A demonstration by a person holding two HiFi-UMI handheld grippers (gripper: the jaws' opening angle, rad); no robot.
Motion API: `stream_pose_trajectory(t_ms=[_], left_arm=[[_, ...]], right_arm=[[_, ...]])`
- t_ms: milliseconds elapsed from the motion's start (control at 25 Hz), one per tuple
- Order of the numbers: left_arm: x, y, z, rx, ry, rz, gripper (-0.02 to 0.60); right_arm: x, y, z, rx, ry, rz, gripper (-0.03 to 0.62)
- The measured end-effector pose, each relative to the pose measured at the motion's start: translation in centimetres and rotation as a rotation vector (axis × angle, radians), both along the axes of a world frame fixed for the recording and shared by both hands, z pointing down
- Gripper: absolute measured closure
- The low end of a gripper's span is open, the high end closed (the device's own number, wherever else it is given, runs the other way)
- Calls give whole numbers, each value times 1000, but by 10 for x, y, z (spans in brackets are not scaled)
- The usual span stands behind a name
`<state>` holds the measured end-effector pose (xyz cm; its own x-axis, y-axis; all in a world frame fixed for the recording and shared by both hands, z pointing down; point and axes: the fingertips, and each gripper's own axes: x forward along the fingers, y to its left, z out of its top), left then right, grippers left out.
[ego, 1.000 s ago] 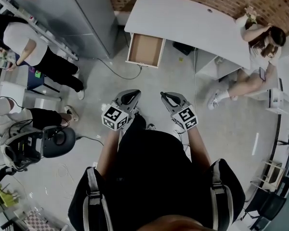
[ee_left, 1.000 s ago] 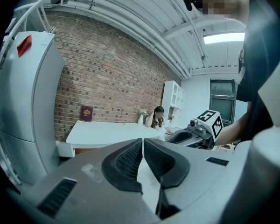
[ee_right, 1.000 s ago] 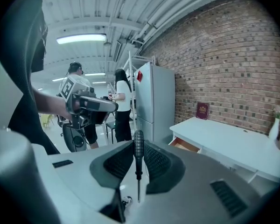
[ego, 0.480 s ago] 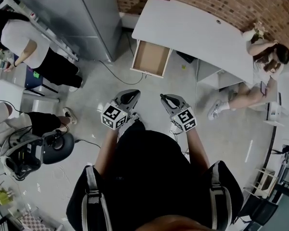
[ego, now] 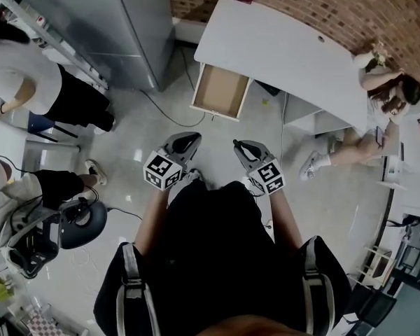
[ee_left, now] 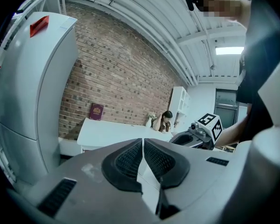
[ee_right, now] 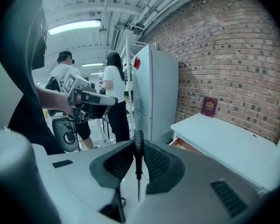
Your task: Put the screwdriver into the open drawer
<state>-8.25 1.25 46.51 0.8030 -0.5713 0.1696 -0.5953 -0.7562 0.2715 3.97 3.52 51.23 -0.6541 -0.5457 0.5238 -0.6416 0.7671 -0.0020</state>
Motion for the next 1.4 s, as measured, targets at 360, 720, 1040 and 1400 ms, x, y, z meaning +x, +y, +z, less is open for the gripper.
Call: stream_pose_trajectory(t_ms=[360, 720, 1040, 1400], left_arm=[[-19, -32, 2, -9, -9, -105, 558], [-18, -82, 10, -39, 0, -288, 558], [1, -121, 27, -111, -27, -379, 558], [-4, -119, 75, -267, -120, -406, 558]], right_arm=[[-3, -46, 9, -19, 4, -78, 471], [16, -106, 25, -75, 36, -232, 471], [52, -167, 61, -173, 83, -323, 471], [66, -195, 143, -301, 120, -375, 471]])
